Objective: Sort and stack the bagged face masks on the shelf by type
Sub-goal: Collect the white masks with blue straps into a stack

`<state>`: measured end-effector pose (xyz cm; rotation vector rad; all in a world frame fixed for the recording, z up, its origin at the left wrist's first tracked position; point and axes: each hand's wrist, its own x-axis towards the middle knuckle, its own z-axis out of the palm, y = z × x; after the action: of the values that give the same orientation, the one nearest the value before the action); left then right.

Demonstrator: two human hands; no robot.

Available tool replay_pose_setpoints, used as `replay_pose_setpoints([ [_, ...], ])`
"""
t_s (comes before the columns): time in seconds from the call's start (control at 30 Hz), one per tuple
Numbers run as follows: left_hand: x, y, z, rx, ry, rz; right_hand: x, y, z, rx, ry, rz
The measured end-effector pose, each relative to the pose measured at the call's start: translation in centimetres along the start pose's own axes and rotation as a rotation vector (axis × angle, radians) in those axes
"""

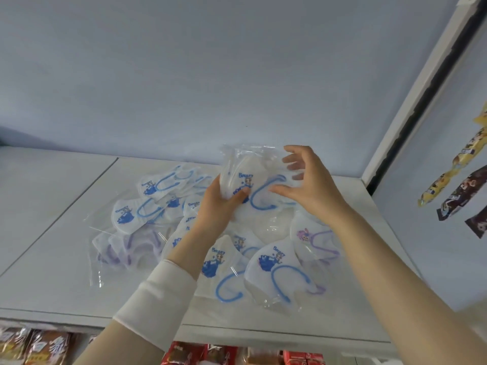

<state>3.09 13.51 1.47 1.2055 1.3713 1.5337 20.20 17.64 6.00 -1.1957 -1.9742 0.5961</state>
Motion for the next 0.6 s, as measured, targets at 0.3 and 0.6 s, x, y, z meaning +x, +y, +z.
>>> replay_pose_setpoints([
  [0.3,-3.0,-1.9,-1.8,-0.075,0.252,-0.174,-11.0,2.8,2.5,-0.664,-0.366,0.284],
  [0.6,-4.9,-1.2,-4.1,-0.108,0.315,-0.17,-12.5,3.5,2.6,-0.273,-0.029,0.185],
])
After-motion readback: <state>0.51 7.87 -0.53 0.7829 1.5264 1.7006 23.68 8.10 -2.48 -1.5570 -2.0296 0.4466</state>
